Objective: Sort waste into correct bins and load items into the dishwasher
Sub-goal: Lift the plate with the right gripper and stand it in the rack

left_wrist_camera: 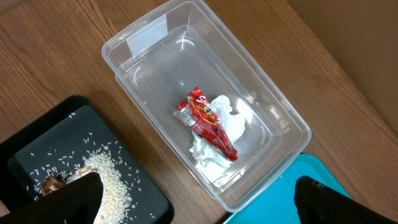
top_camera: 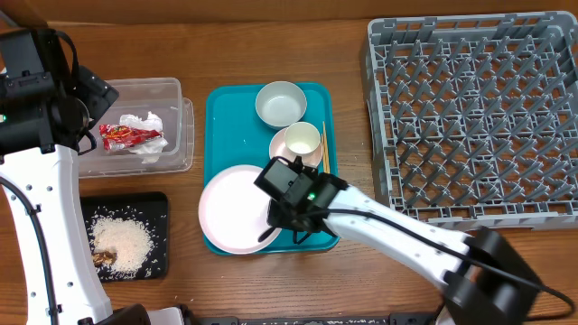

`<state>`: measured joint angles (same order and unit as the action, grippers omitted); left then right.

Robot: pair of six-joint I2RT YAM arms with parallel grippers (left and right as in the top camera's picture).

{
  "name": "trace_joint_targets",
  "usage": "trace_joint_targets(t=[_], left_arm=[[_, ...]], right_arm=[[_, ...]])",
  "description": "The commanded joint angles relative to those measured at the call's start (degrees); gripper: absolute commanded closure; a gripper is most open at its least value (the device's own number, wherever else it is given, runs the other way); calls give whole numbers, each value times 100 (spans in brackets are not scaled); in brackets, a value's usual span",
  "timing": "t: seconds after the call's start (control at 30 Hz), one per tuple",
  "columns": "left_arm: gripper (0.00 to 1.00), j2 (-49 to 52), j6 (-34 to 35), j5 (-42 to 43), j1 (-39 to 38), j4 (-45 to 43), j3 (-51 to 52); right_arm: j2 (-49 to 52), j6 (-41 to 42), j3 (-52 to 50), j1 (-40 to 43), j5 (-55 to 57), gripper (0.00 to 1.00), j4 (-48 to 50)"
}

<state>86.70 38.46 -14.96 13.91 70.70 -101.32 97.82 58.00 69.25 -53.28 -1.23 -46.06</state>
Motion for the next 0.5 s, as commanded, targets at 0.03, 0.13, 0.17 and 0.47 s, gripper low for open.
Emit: trace_joint_targets(t=[0.03,0.13,0.17,0.47], left_arm=[[0,17,-52,46,-4,-20,-46],[0,17,-52,46,-4,-22,-46],[0,17,-52,46,-4,-20,-46],[0,17,-52,46,-4,-22,-46]], right_arm=[[-658,-494,208,140,50,96,26],[-942,-656,208,396,74,96,24],[-1043,-739,210,527,72,96,24],[-2006,-1576,210,2695,74,96,-50]])
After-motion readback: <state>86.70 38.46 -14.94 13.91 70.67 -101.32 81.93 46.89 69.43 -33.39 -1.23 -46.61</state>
